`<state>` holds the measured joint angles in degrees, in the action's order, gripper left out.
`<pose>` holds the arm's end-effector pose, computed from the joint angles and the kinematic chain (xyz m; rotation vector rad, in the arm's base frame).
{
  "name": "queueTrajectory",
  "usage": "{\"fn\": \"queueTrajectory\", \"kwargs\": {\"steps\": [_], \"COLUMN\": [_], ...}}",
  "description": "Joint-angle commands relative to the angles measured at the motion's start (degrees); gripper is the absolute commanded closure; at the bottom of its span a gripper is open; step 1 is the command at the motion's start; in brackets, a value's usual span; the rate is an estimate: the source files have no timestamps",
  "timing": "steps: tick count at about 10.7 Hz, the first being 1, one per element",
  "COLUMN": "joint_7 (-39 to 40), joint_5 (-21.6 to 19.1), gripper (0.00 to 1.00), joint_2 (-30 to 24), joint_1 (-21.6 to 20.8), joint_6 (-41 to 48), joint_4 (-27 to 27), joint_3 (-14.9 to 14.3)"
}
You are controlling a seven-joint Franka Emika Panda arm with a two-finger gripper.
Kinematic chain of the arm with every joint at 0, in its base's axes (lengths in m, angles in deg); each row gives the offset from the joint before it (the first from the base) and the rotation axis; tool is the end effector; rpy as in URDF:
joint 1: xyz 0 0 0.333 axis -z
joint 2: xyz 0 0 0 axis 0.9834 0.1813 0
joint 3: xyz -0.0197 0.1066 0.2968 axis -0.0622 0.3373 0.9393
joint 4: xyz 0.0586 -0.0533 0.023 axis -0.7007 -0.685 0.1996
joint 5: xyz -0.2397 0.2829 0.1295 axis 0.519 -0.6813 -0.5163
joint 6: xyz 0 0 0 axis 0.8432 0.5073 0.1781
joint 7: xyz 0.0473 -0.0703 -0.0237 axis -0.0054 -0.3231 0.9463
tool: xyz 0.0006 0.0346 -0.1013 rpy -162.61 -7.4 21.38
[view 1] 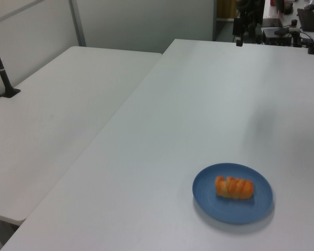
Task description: Put the bread on the table
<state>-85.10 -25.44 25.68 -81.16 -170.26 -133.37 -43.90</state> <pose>0.5860 -0.0654 0.5638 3.1104 -0.3195 -0.0348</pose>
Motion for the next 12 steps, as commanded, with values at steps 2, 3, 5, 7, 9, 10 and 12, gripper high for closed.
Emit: {"fn": "queueTrajectory", "kwargs": {"steps": [2, 3, 5, 7, 9, 10, 12], "joint_7": [0.40, 0.32, 0.31, 0.31, -0.64, -3.44, -7.05], "joint_5": [-0.03, 0.40, 1.20, 1.82, 1.37, 1.37, 1.02], "gripper": [0.00, 0.00, 0.00, 0.00, 0.00, 0.00, 0.00], "joint_2": [-0.78, -0.69, -0.08, 1.32, 0.46, -1.12, -2.62], "joint_1": [-0.24, -0.24, -0.59, -1.38, -1.91, -2.17, -4.10], "joint_6": [1.07, 0.90, 0.55, 0.28, -0.42, -0.60, -0.86], "joint_4": [0.03, 0.03, 0.12, 0.81, 0.39, -1.71, -6.01], "joint_3": [-0.47, -0.47, -0.29, 0.49, 6.17, 9.43, 16.90]}}
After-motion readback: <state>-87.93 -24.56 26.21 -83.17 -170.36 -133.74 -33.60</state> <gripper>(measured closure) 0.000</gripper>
